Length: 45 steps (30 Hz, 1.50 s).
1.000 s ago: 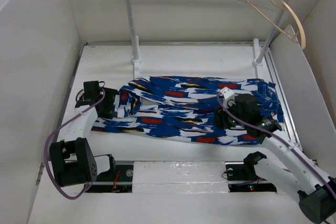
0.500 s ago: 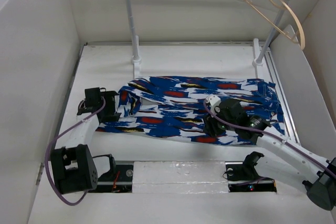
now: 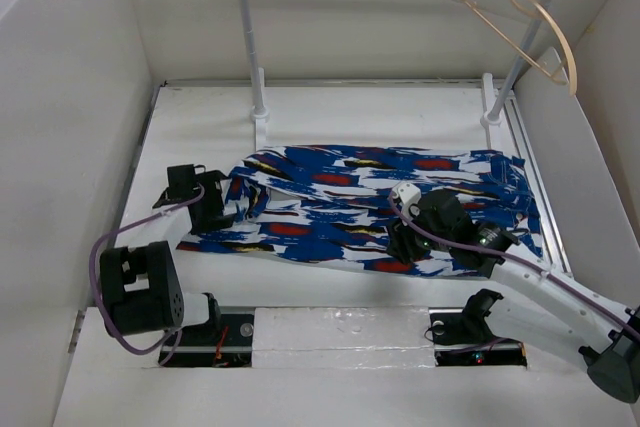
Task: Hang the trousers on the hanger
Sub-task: Flatten out the trousers at the center of the board.
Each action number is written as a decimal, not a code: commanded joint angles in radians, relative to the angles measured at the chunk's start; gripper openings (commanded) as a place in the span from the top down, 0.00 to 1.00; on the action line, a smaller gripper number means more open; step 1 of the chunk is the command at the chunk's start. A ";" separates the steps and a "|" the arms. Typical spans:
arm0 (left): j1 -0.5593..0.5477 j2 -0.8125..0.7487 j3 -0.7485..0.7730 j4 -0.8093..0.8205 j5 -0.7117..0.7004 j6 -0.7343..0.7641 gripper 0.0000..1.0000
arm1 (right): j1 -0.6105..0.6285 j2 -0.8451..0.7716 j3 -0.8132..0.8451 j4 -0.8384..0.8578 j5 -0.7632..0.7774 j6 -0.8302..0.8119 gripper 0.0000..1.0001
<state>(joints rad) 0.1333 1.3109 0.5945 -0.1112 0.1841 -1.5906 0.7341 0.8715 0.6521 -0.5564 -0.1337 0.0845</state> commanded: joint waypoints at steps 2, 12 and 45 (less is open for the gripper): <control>0.006 0.011 0.073 0.057 0.029 -0.006 0.01 | 0.005 -0.023 0.021 -0.013 0.011 0.018 0.45; 0.006 0.071 0.111 0.054 0.009 0.026 0.36 | 0.005 -0.037 0.021 -0.004 0.036 0.037 0.45; 0.100 0.105 0.351 -0.149 -0.363 0.563 0.50 | -0.280 0.081 0.007 0.024 -0.047 -0.149 0.45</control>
<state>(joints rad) 0.2108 1.4345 0.9752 -0.2092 -0.0986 -0.9993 0.4908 0.9890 0.6521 -0.5167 -0.1581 -0.0090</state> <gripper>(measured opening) 0.410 0.552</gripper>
